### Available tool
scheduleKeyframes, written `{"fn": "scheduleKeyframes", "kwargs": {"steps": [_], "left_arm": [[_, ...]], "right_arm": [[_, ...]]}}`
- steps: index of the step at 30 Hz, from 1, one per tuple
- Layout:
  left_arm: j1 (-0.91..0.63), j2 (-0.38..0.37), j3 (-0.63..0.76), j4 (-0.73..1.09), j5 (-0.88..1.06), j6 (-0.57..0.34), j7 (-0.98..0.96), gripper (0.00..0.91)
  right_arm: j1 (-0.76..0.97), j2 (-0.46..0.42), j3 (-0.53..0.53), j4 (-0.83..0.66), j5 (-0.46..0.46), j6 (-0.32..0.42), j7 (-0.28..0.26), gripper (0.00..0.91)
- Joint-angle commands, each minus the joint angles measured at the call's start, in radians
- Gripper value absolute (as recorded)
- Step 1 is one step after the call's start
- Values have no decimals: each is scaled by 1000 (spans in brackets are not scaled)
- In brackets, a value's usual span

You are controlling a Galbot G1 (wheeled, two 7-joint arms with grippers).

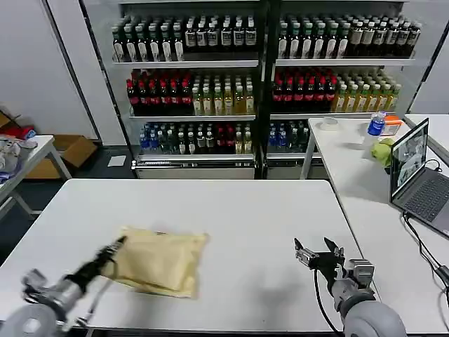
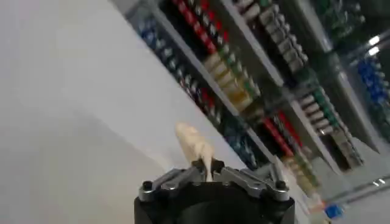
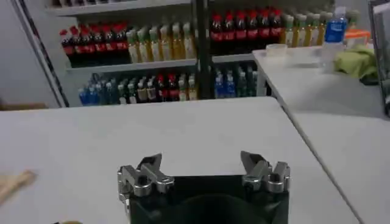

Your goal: Fold and organize the clothes.

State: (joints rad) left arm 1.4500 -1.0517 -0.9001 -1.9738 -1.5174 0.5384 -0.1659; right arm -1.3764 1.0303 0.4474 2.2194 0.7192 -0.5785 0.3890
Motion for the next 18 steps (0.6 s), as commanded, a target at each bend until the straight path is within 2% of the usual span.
{"fn": "scheduleKeyframes", "kwargs": {"steps": [1,3,6,10,14,15,18], "left_arm": [[8,297,-375,-15,14,38,-7,10],[6,289,-322,-76,38,35,-7,10],[41,229,-155,-146,198,12,13,10],[76,147,166,-158,615,-93,32,10],[71,62,415,-176,753,-129,-69,10],[68,9,493,-171,811,-143,-97,10],[47,-81,594,-180,858,-155,-162,0]], "right_arm": [[2,3,10,8,13,0,0,907],[-6,12,12,10,9,1,-1,907],[-20,31,13,6,-12,1,-4,907],[-45,48,26,18,-24,1,-5,907],[-76,58,44,33,-44,1,-6,907],[-87,58,51,37,-53,1,-7,907],[-116,64,82,48,-56,1,-7,907]]}}
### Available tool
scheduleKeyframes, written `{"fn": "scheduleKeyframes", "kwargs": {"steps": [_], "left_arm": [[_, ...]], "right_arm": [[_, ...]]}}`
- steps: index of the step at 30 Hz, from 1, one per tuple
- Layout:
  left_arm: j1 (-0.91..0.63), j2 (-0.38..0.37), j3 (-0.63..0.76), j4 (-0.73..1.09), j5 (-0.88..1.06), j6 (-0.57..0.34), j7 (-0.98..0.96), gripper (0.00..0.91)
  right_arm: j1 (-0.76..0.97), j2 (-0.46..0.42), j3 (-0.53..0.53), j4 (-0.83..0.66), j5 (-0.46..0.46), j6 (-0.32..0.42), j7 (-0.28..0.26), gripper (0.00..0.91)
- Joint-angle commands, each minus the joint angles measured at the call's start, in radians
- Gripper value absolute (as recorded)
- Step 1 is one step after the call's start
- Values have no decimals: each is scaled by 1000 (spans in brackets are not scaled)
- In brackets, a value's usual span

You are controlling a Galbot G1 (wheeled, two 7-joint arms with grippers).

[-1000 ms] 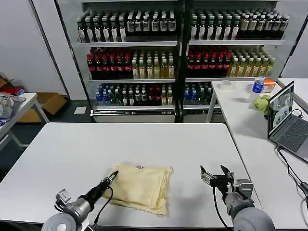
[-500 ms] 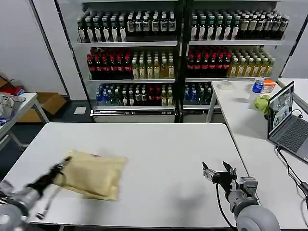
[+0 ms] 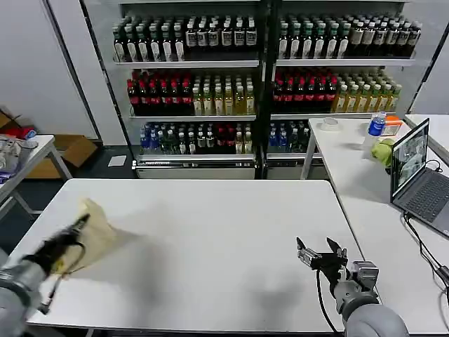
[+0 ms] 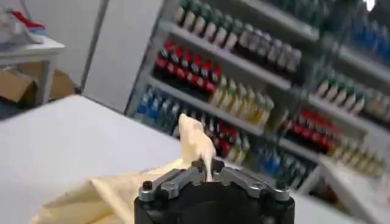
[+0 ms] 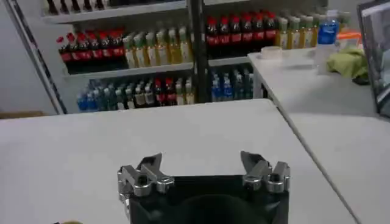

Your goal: Fold and organize the clothes.

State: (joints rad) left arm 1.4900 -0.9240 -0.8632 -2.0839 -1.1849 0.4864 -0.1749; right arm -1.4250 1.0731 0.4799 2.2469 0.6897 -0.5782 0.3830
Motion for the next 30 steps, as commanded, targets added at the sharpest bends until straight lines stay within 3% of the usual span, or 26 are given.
{"fn": "scheduleKeyframes", "kwargs": {"steps": [1,9,21,30], "left_arm": [[0,-238,579,-74,525,-102,-171,0],[-14,-330,747,-66,608,-112,-254,10],[-360,-462,906,155,586,-114,-311,10],[-475,-520,947,292,599,-112,-308,20]], "right_arm": [[-79,22,57,25,-28,1,-3,907],[-127,36,105,50,-34,2,-5,907],[-125,48,94,56,-49,1,-5,907],[-102,42,83,44,-47,1,-8,907]]}}
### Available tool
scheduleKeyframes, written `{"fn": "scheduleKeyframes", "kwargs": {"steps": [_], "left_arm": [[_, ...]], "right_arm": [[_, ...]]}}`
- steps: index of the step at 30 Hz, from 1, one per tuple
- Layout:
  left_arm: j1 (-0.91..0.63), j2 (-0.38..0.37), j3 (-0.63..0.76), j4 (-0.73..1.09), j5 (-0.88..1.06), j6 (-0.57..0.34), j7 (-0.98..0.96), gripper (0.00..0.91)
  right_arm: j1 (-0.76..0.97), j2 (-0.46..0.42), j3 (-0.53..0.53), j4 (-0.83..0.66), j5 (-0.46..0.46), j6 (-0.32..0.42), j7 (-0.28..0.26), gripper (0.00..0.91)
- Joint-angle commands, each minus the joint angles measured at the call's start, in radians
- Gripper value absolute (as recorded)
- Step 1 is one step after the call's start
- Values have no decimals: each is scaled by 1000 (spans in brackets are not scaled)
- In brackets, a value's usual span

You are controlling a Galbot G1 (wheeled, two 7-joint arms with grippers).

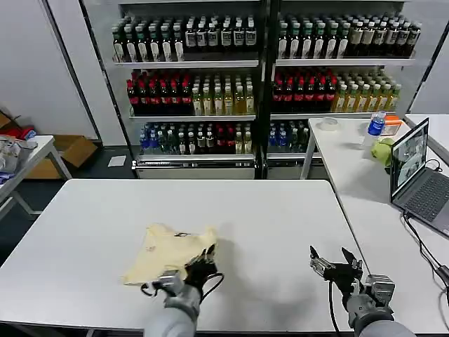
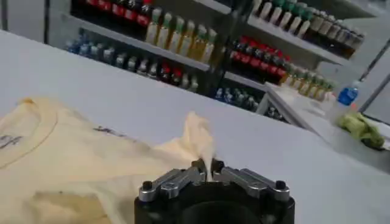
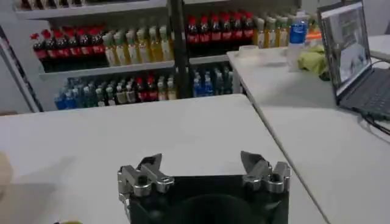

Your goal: Fold and organize the clothes.

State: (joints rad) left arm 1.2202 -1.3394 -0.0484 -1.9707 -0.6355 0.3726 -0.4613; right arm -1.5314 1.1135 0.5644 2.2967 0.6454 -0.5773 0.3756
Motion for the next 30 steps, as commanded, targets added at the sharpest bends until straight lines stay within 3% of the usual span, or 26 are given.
{"fn": "scheduleKeyframes", "kwargs": {"steps": [1,2,3,7,13,16,20,24,28,30], "left_arm": [[-208,-107,134,188,63,12,-7,131],[-211,-107,136,196,73,25,12,292],[-204,-105,134,183,68,37,43,907],[-158,-76,131,76,33,35,125,907],[-43,-16,9,-129,-352,60,222,907],[20,29,-94,-217,-454,65,234,907],[136,109,-272,-292,-419,57,229,907],[251,172,-484,-302,-236,23,242,907],[317,185,-612,-285,-201,-10,247,907],[337,186,-640,-275,-144,-30,256,907]], "right_arm": [[6,0,-3,-6,-3,0,-1,907],[10,-1,-5,-8,-4,0,-2,907],[13,-3,-6,-8,-4,0,-3,907],[28,-15,-9,-13,-3,0,-10,907],[73,-21,-35,-30,1,7,-17,907],[102,-24,-65,-39,2,10,-22,907],[151,-12,-115,-67,3,20,-24,907],[221,22,-200,-108,8,31,-25,907],[278,67,-265,-156,-5,67,-12,907],[296,81,-305,-173,-57,68,-15,907]]}}
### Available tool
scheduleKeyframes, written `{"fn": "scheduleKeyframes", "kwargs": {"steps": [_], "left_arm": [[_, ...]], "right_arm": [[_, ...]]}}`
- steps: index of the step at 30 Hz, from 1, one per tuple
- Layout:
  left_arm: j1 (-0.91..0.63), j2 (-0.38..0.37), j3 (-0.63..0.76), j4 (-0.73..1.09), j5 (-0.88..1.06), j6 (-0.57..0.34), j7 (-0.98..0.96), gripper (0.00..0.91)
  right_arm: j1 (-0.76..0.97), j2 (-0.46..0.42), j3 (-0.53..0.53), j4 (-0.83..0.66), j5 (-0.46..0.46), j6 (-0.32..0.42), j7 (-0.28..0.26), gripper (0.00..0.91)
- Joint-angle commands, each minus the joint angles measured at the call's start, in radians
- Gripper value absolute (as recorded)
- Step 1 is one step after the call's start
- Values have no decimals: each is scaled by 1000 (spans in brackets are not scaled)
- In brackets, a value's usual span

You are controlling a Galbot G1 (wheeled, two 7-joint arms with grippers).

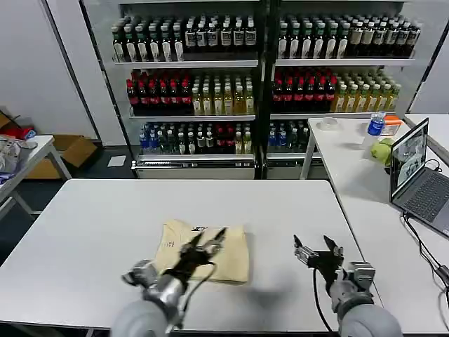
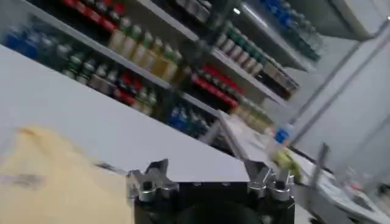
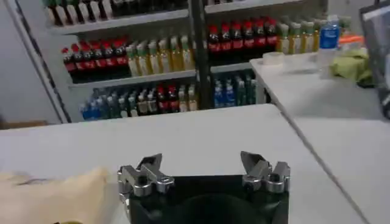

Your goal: Fold and organize the clothes.

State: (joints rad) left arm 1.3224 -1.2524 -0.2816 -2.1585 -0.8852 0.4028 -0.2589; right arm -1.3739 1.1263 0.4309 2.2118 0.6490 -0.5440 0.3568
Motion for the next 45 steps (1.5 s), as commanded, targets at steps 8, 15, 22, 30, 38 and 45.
{"fn": "scheduleKeyframes", "kwargs": {"steps": [8,15,22,30,38,45], "left_arm": [[253,89,-446,-81,124,-68,60,907],[261,75,-458,-86,123,-69,56,907],[268,64,-462,-93,123,-69,54,907],[273,58,-464,-94,123,-66,54,907],[280,56,-465,-108,119,-65,54,907],[283,48,-460,-117,118,-64,52,907]], "right_arm": [[243,181,-293,-198,83,-7,14,907],[297,261,-312,-323,187,36,16,907],[336,304,-306,-388,228,37,43,907],[361,348,-280,-455,254,38,52,907],[377,368,-265,-496,291,34,77,806],[364,360,-266,-474,295,46,87,0]]}}
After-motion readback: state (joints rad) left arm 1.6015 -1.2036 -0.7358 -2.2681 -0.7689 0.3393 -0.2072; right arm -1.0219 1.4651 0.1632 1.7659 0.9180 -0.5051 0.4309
